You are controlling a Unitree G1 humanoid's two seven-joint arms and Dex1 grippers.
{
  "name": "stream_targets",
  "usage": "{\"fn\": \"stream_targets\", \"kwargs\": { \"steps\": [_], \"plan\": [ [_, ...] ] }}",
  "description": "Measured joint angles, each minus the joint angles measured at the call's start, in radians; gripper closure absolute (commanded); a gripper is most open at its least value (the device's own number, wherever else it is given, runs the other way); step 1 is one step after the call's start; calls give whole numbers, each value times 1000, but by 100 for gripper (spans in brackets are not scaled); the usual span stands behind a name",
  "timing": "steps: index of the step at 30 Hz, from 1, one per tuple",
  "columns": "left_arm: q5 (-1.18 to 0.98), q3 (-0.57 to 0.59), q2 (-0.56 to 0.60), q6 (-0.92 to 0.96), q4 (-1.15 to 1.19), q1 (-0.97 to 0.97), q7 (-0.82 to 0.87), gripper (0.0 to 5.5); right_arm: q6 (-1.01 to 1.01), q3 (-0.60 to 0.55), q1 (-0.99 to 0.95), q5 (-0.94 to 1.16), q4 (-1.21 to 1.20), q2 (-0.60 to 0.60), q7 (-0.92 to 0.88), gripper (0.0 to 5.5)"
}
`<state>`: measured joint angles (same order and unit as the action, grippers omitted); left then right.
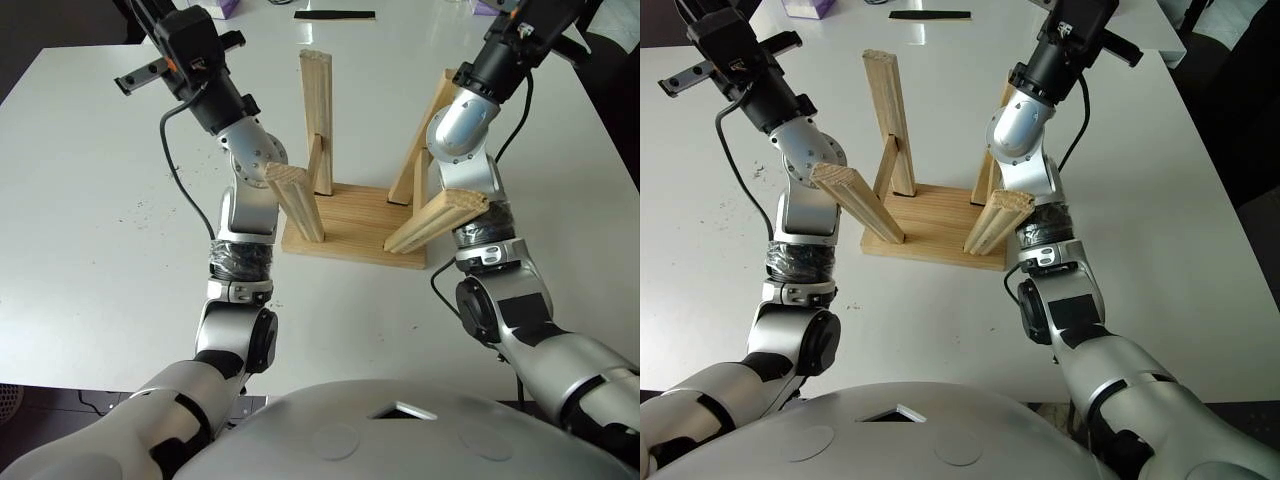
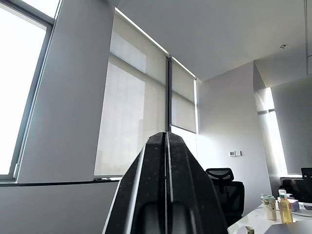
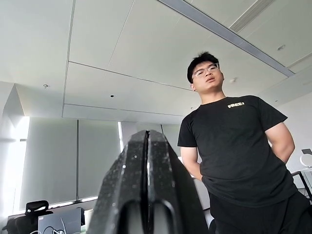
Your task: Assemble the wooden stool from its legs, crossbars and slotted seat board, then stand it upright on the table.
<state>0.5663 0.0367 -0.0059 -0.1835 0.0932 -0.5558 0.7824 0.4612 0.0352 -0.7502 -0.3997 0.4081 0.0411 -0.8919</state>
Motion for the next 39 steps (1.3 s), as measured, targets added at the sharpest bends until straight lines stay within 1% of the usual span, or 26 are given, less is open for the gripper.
{"fn": "stream_targets", "kwargs": {
  "steps": [7, 10, 12, 15, 18, 22, 25, 28, 30, 33, 34, 36, 39],
  "plan": [
    [-4, -3, 0, -17, 27, -13, -5, 547, 8, -1, 6, -1, -14, 0, -5, 550],
    [-60, 1, 0, -32, 60, -28, -11, 547, 7, -1, 5, 1, -13, 0, 4, 550],
    [-143, 12, -2, -16, 49, -42, -63, 547, -7, -4, 4, 10, -18, -7, 22, 550],
    [-277, 63, -5, 108, -99, -111, -176, 547, -61, -41, -24, 52, -42, -25, 56, 550],
    [-372, 131, 26, 264, -244, -166, -272, 547, -125, -86, -85, 101, -60, -14, 113, 550],
    [-517, 282, 116, 448, -396, -165, -370, 547, -204, -169, -156, 156, -90, 62, 176, 550],
    [-554, 312, 132, 503, -460, -136, -415, 547, -233, -183, -168, 164, -108, 69, 202, 550],
    [-597, 345, 147, 561, -492, -45, -472, 547, -282, -184, -171, 165, -134, 92, 272, 550],
    [-639, 375, 164, 617, -516, 21, -519, 547, -340, -189, -165, 165, -142, 142, 351, 550],
    [-666, 394, 172, 687, -541, 157, -567, 547, -433, -195, -97, 176, -124, 244, 508, 550],
    [-681, 395, 163, 715, -555, 238, -593, 547, -475, -199, -36, 207, -109, 274, 591, 550],
    [-704, 384, 130, 724, -573, 387, -634, 547, -530, -197, 105, 257, -106, 287, 716, 550],
    [-720, 317, 74, 694, -611, 606, -701, 547, -631, -179, 366, 389, -234, 278, 930, 550]
  ]
}}
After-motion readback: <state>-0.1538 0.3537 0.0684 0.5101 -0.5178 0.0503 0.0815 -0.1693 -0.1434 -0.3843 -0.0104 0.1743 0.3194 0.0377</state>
